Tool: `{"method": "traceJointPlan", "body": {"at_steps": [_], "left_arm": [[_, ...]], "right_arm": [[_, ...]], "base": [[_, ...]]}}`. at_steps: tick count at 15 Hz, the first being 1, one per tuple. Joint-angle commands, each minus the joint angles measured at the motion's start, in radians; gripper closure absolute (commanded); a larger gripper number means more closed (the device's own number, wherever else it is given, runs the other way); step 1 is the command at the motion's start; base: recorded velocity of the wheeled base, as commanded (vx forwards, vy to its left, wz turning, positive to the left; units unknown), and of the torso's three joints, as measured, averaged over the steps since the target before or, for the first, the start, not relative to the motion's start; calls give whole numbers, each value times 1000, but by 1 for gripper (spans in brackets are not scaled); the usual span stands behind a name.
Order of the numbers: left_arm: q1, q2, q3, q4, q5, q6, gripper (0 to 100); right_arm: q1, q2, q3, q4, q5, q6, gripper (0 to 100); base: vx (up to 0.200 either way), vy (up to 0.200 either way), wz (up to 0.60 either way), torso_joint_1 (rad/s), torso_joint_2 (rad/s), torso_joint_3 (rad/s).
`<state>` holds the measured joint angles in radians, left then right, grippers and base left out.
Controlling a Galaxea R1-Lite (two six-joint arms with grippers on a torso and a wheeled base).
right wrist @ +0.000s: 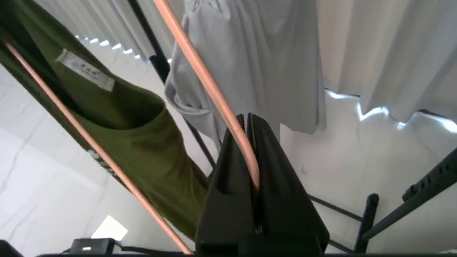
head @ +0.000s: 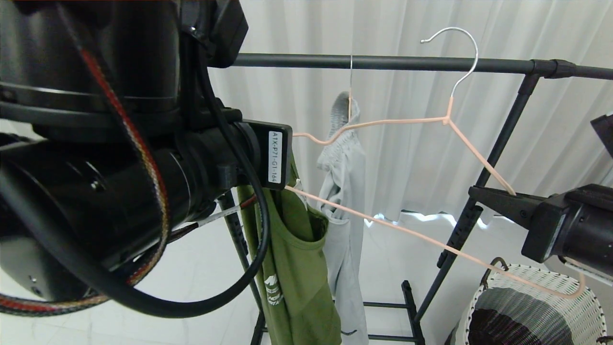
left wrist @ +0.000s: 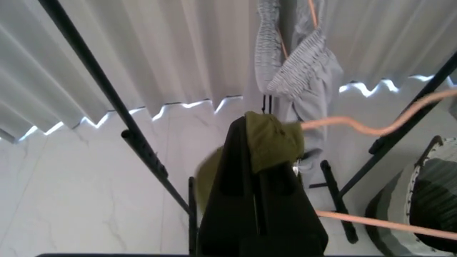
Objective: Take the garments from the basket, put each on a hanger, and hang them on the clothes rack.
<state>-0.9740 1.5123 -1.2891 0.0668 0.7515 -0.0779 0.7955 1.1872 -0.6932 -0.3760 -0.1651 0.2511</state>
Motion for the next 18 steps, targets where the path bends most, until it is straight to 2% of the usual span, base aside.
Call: {"method": "traceJointPlan", "body": {"at_steps": [1,3,7,10,13,17,18], "left_arm": [[-14,37,-13,-2,-3,-14,100],[-12,69,-42,-4,-3,-46,100],[6,74,-64,-4,-3,-53,100],[11,74,-85,-4,-3,-53,100],[11,75,-102,-5,-3,-53,100],[6,66,-102,-4,-4,-53,100],[6,55,-99,-4,-3,-53,100]], "right_arm": [[17,-1,0,-6,3,1,100],[74,-5,3,-6,3,4,100],[160,-5,11,-3,13,27,100],[220,-1,14,2,90,119,100],[241,23,12,9,141,152,100],[243,84,9,0,121,154,100],[240,95,9,0,87,154,100]], "base": [[0,0,0,0,0,0],[0,0,0,0,0,0],[0,0,0,0,0,0],[0,0,0,0,0,0],[0,0,0,0,0,0],[0,0,0,0,0,0],[0,0,0,0,0,0]]}}
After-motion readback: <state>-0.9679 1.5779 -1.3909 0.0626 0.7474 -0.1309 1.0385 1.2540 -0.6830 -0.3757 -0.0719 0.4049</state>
